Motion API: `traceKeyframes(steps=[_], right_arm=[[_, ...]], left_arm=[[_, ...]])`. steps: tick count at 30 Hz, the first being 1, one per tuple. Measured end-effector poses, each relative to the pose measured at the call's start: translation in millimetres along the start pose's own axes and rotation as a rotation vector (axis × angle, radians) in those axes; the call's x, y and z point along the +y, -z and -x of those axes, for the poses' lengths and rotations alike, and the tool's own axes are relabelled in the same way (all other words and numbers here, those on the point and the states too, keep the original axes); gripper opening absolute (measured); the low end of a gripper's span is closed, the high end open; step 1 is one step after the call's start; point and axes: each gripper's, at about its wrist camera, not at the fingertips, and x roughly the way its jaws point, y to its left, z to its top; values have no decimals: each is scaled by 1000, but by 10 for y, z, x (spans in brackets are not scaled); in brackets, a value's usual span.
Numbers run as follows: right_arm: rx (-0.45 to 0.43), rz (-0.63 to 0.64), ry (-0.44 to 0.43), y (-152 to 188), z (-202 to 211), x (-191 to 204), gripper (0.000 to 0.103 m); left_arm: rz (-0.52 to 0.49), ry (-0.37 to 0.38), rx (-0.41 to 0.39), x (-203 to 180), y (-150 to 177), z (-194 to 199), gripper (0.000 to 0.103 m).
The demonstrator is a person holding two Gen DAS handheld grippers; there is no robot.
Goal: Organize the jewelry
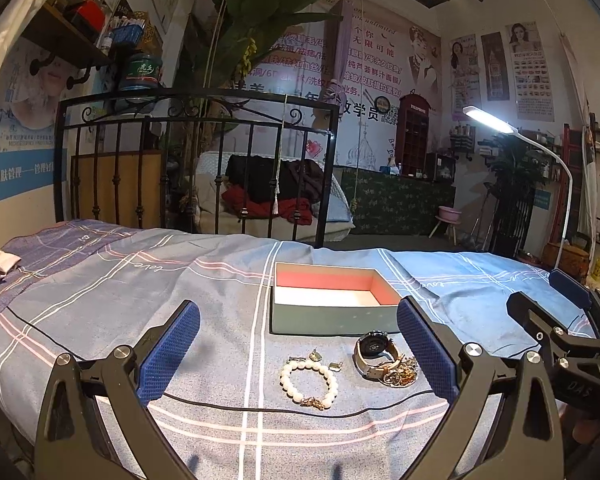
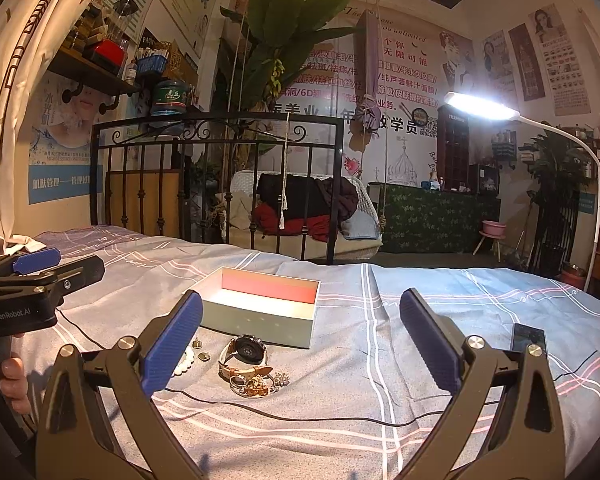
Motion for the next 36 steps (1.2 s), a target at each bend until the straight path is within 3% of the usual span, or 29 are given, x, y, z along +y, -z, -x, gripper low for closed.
traceKeyframes(steps=[6, 19, 29, 36], right_arm=[[-2, -1, -1, -14, 28, -9, 97], [-10, 1, -2, -55, 81, -5, 97], [-13, 0, -3, -73, 92, -1, 97], [-17, 1, -2, -97, 106, -1, 97]], left_arm=[[-36, -21, 12, -42, 2, -21, 97], [-16, -24, -31, -18, -14, 24, 97], [35, 15, -77, 19, -48, 74, 97], [-21, 42, -69, -43, -36, 58, 97]])
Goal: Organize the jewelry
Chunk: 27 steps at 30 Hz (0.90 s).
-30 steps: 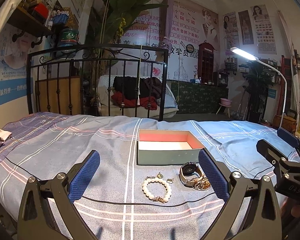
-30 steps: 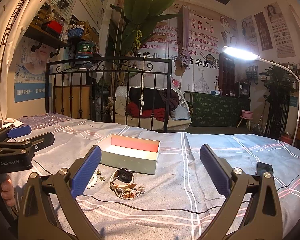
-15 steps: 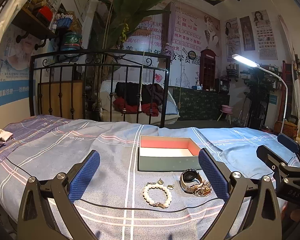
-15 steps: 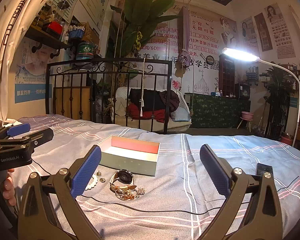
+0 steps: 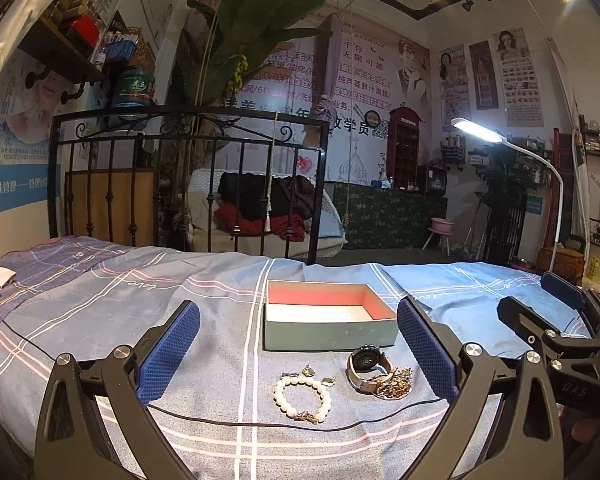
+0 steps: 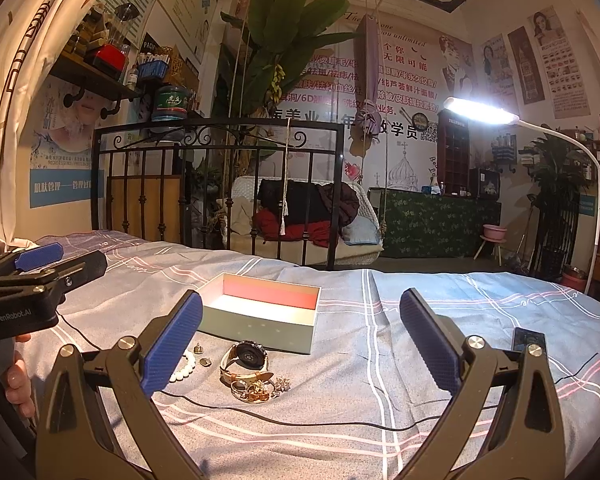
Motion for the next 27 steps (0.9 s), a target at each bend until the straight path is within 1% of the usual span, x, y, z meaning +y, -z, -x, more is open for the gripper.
traceKeyframes(steps=[4, 8, 12, 19, 27], right_arm=[[4, -2, -2, -16, -9, 1, 97], [14, -2, -1, -9, -36, -1, 97], [11, 6, 11, 23, -55, 6, 97], [19, 2, 9, 36, -99, 2, 97], [39, -2, -1, 50, -185, 3, 97]], left_arm=[[-7, 29, 11, -8, 10, -4, 97], [2, 22, 23, 6, 7, -19, 97], [-6, 16, 15, -12, 15, -17, 97], [-3, 8, 25, -5, 37, -52, 97], [7, 8, 55, 23, 56, -172, 97]])
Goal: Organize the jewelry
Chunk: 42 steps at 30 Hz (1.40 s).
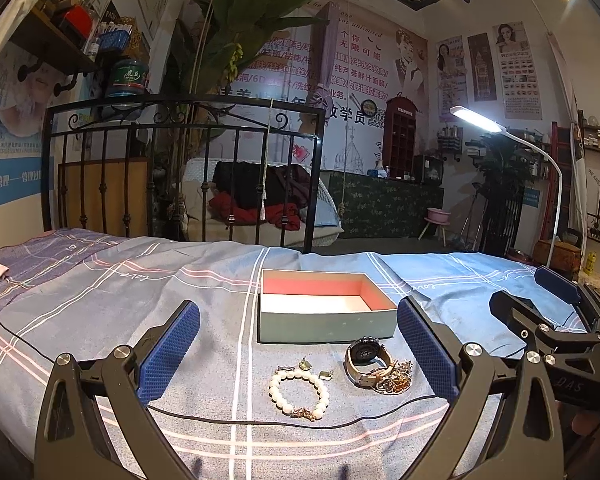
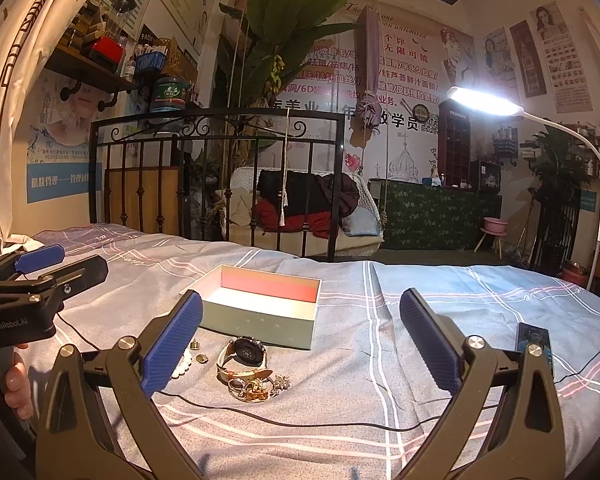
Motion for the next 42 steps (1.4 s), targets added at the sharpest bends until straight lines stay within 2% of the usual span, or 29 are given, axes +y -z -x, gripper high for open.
traceKeyframes(steps=[3, 6, 10, 12, 18, 22, 26, 29, 31, 32, 34, 36, 37, 38, 42], right_arm=[[28, -8, -10, -5, -75, -9, 97], [85, -39, -17, 17, -186, -30, 97], [205, -66, -55, 87, -412, -57, 97], [246, -57, -64, 132, -516, -50, 97], [393, -66, -95, 295, -902, -67, 97], [482, -96, -146, 413, -1112, -73, 91], [528, -81, -153, 489, -1243, -58, 91], [550, -85, -158, 520, -1303, -62, 91], [557, -92, -159, 548, -1331, -64, 91], [561, -96, -165, 557, -1338, -72, 91], [565, -93, -178, 557, -1365, -54, 91], [565, -83, -189, 532, -1371, -30, 91], [563, -82, -196, 520, -1379, -18, 91], [561, -80, -200, 511, -1391, -7, 91], [548, -65, -211, 438, -1472, 41, 91]], left_arm=[[4, -1, 31, 5, 23, -83, 97], [-4, 2, 96, 14, 57, -204, 97], [-61, 3, 308, -4, 147, -520, 97], [-77, 10, 390, -7, 201, -664, 96], [18, 39, 573, 137, 273, -1054, 96], [38, 51, 658, 147, 318, -1254, 96], [42, 46, 760, 146, 464, -1446, 91], [-7, 19, 780, 85, 532, -1530, 90], [-66, -7, 788, 9, 553, -1563, 84], [-84, -7, 785, -9, 552, -1571, 78], [-87, 0, 779, -12, 539, -1555, 69], [-83, 4, 769, 27, 523, -1528, 53], [-80, 8, 766, 50, 516, -1516, 50], [-76, 9, 763, 77, 509, -1513, 42], [-69, 10, 741, 138, 509, -1500, 24]])
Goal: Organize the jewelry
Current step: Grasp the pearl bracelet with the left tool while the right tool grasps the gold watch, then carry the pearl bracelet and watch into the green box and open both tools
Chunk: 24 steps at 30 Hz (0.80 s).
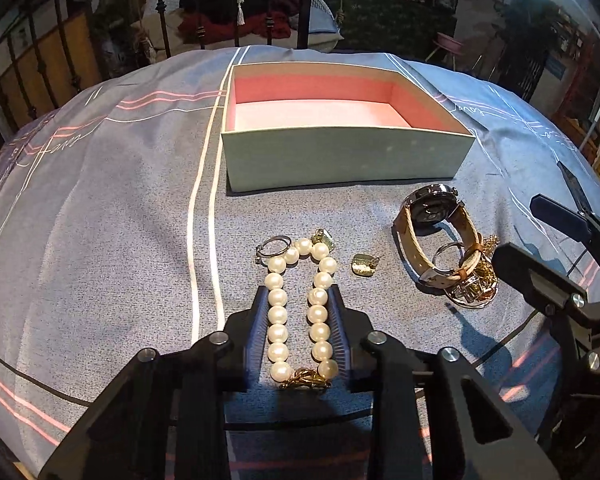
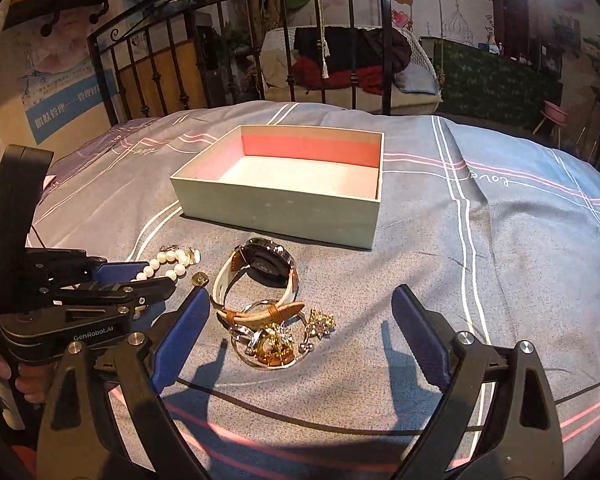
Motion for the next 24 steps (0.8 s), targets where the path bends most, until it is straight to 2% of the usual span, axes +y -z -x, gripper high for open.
traceKeyframes(steps=[2, 7, 9, 12, 15, 17, 19, 20, 21, 24], right_arm=[[8, 16, 0, -76, -53, 24, 91], [60, 85, -37, -167, -224, 155, 91], [64, 107, -22, -168, -233, 194, 86], [68, 70, -9, -173, -220, 127, 79], [122, 62, 1, -190, -324, 48, 60], [159, 78, 1, -198, -419, 46, 42], [190, 97, -7, -195, -509, 59, 31], [210, 106, -20, -192, -557, 70, 19], [230, 118, -28, -188, -598, 87, 18], [236, 155, -29, -165, -590, 136, 16]], left_arm=[[11, 8, -9, 22, -3, 6, 20], [38, 41, -18, 67, -37, 14, 19], [52, 56, -24, 89, -32, 37, 18], [68, 74, -35, 110, -34, 67, 18], [72, 75, -49, 104, -39, 89, 18], [67, 78, -60, 90, -39, 122, 18], [57, 77, -74, 68, -44, 161, 18], [52, 74, -81, 62, -44, 180, 16], [51, 75, -86, 58, -46, 198, 9], [50, 75, -94, 56, -49, 236, 9]])
